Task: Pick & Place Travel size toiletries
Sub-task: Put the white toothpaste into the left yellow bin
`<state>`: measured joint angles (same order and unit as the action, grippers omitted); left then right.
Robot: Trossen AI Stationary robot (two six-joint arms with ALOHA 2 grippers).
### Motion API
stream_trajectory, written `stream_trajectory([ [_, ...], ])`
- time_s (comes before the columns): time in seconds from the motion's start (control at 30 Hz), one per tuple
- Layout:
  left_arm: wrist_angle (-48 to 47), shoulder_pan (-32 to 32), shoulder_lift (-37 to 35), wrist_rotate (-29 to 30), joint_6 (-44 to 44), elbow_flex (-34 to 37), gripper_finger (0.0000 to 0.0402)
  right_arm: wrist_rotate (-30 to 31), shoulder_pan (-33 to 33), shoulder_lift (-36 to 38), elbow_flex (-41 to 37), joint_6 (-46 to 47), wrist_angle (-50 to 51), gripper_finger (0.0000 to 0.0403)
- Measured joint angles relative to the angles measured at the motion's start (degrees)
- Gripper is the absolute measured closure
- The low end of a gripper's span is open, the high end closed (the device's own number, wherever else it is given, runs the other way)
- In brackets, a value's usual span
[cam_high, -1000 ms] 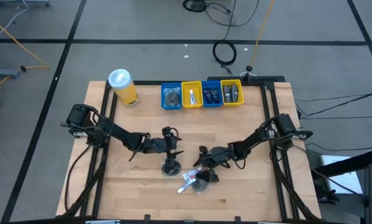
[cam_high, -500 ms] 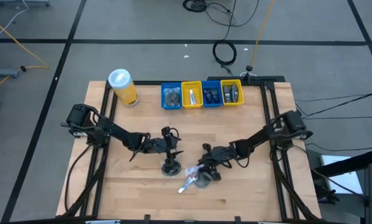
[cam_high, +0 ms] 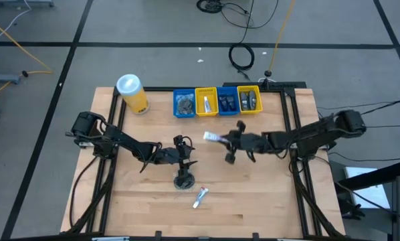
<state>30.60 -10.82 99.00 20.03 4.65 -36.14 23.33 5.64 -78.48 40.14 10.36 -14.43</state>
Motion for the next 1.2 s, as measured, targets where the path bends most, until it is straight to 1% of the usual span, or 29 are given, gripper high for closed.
stream_trajectory([
  [0.13, -0.01, 0.16, 0.0, 0.0, 0.26, -0.02, 0.0131, -4.1, -3.14, -0.29, 0.0, 0.96, 0.59, 0.0329],
  [0.27, -0.06, 0.14, 0.0, 0.0, 0.36, -0.02, 0.0131, -11.57, -3.56, -2.11, -0.02, 4.42, 0.9, 0.0328],
  [0.43, -0.34, 0.14, 0.0, -0.25, 0.63, -0.02, 0.0131, -20.89, -2.88, -7.17, -0.04, 8.26, -0.37, 0.0332],
  [0.53, -0.34, 0.14, 0.0, -0.46, 0.63, -0.02, 0.0131, -26.41, -2.82, -10.94, -0.02, 8.52, -2.28, 0.0331],
  [0.63, -0.35, 0.14, 0.0, -0.46, 0.65, -0.02, 0.0131, -26.14, -2.85, -14.73, -0.08, 8.48, -5.38, 0.0324],
  [0.83, -0.5, 0.14, 0.0, -0.48, 0.67, -0.04, 0.0131, -24.37, -5.46, -18.59, -0.09, 6.95, -7.23, 0.0312],
  [0.9, -0.54, 0.14, 0.0, -0.5, 0.64, -0.04, 0.0131, -22.87, -6.16, -19.34, -0.07, 6.36, -8.39, 0.0303],
  [1.03, -0.52, 0.14, 0.0, -0.5, 0.63, -0.04, 0.0131, -20.38, -7.14, -19.76, -0.07, 3.72, -7.88, 0.0268],
  [1.2, -0.54, 0.14, 0.0, -0.51, 0.61, -0.04, 0.0131, -20.01, -7.9, -19.72, -0.07, 0.7, -8.02, 0.021],
])
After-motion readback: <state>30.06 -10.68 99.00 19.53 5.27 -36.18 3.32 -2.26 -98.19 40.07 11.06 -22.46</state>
